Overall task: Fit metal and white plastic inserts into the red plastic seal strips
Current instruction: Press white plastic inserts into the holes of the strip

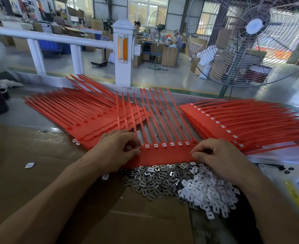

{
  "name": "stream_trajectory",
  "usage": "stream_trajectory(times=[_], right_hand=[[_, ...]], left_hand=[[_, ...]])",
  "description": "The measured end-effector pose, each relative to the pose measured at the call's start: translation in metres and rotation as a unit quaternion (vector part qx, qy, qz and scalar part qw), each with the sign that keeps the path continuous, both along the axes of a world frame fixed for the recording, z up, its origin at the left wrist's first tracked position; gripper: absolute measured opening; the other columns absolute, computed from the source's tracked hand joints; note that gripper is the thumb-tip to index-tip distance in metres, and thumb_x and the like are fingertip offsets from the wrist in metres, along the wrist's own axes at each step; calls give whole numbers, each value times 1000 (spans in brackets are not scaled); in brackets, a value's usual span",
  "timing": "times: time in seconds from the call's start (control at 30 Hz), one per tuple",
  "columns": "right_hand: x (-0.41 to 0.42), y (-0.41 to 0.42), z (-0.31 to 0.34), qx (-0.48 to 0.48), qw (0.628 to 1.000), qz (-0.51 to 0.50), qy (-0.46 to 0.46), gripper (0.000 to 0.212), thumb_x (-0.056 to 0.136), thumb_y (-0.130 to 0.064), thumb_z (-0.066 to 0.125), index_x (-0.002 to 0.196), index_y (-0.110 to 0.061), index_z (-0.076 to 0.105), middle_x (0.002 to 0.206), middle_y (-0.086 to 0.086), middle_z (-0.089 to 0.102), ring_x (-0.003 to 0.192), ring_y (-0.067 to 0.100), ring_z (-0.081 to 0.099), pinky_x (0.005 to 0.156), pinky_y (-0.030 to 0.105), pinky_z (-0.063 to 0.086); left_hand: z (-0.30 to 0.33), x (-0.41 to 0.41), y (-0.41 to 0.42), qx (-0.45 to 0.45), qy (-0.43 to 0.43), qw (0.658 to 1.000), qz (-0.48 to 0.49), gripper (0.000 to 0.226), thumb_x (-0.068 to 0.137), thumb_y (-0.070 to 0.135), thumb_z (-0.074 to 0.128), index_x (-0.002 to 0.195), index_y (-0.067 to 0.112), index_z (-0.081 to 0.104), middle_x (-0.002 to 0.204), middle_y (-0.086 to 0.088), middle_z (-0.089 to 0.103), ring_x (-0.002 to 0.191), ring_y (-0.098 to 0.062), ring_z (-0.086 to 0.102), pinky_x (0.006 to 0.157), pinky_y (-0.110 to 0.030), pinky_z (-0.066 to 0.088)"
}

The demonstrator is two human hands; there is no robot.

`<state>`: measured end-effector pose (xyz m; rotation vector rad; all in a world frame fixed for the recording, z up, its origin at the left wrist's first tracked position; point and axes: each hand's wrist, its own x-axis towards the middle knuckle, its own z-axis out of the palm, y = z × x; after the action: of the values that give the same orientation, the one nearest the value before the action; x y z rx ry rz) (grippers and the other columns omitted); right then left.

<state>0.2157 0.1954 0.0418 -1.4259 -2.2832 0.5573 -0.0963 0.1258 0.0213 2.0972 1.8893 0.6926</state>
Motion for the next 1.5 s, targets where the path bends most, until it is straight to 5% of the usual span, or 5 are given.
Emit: stream_trajectory(times=[0.17,0.47,0.67,1.03,1.5], right_hand=[[-4,-7,5,-67,998,2,-4,12,85,-40,83,76,-36,75,76,-20,72,61,0,68,50,17,49],[-5,-8,1,-28,999,-4,-38,15,93,-34,75,78,-36,74,80,-27,71,72,-5,67,67,18,46],[-8,1,-6,2,993,-91,70,18,99,-32,67,83,-27,72,66,-8,71,49,5,62,39,13,41],[-21,29,-12,23,983,-180,40,32,102,-30,61,73,-19,69,60,-8,65,53,1,56,49,19,31],[-28,35,-17,10,981,-189,38,27,102,-32,59,93,-12,75,82,4,73,78,24,68,72,36,53]], left_hand=[[1,0,0,-9,2,1000,1,23,92,51,63,114,44,62,113,26,54,112,-1,49,107,-43,42],[3,1,-2,-8,4,1000,-1,24,92,50,63,115,44,62,114,25,54,112,-2,47,109,-43,40],[5,1,-3,9,9,1000,-1,22,91,48,66,112,43,63,114,23,55,113,-3,48,109,-42,40],[7,-1,-5,10,10,1000,7,20,91,44,69,111,41,66,112,24,57,112,-4,47,107,-42,39],[6,-1,-3,-2,14,1000,12,22,90,46,68,112,43,65,111,27,55,111,-3,47,107,-42,40]])
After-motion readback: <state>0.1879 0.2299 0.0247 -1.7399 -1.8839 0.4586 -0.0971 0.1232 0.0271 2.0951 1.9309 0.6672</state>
